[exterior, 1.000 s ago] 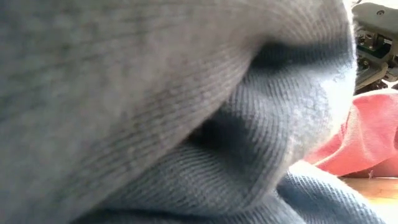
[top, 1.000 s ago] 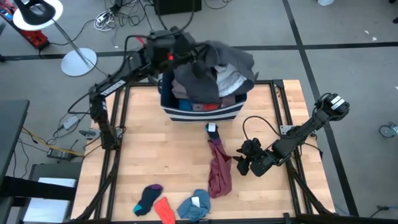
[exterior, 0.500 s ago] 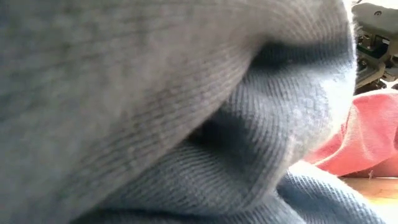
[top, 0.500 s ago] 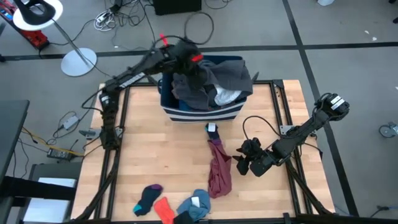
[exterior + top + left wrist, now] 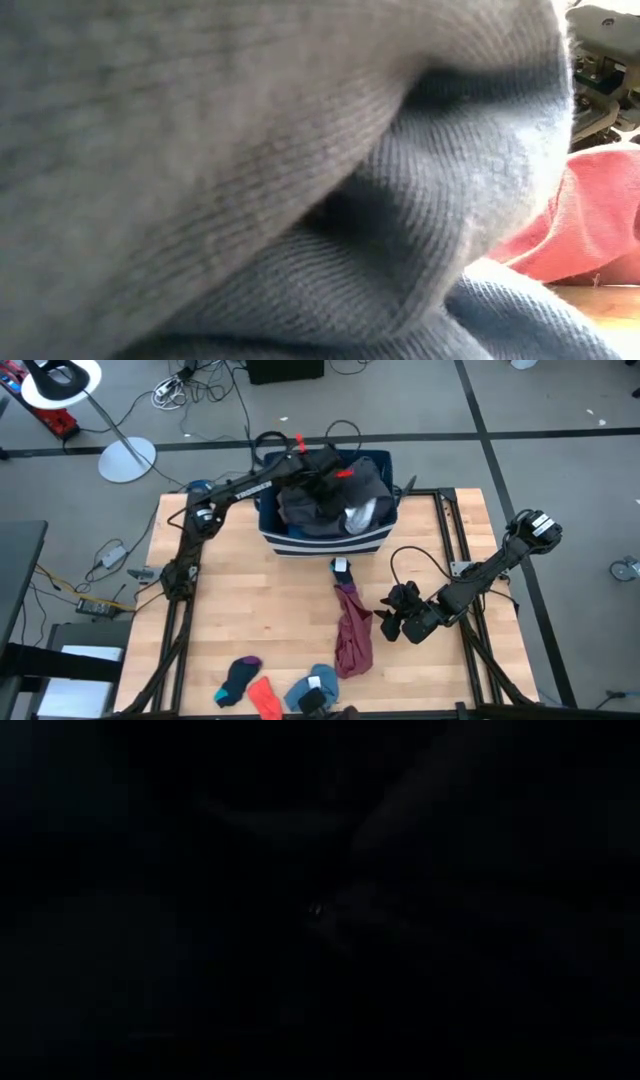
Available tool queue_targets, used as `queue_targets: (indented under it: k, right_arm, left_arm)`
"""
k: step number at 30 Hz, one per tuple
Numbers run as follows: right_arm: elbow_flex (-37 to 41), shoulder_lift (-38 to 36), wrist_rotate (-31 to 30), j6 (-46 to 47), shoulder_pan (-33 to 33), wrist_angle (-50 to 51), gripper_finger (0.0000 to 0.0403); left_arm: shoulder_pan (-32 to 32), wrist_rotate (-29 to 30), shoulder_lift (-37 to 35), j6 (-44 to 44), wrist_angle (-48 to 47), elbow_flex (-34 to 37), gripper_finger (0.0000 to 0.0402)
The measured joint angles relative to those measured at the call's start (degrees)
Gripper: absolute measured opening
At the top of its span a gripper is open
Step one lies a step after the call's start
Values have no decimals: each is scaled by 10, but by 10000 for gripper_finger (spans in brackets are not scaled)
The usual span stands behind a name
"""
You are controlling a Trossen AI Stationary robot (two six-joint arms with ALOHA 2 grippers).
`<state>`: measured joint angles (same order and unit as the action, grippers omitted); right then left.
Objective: Sort clothes
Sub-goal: Put the gray short into the laundry bin
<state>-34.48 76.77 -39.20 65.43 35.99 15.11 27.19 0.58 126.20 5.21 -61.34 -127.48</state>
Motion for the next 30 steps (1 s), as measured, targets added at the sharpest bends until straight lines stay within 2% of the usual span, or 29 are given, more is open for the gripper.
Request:
queue_targets:
  k: [9,15,20,25,30]
  right_arm:
    - [0,0,0,0,0,2,199]
    - [0,0,0,0,0,2,199]
    - [0,0,0,-1,0,2,199]
    - [0,0,0,-1,0,3,199]
    - [0,0,0,-1,0,4,199]
  left_arm:
    - [8,-10,50,84,-43,-1,0]
    - [8,-19,60,72,-36,-1,10]
    - [2,-15,58,75,-12,0,43]
    - [1,-15,59,86,-7,-11,99]
    - [1,-15,63,84,-49,-60,138]
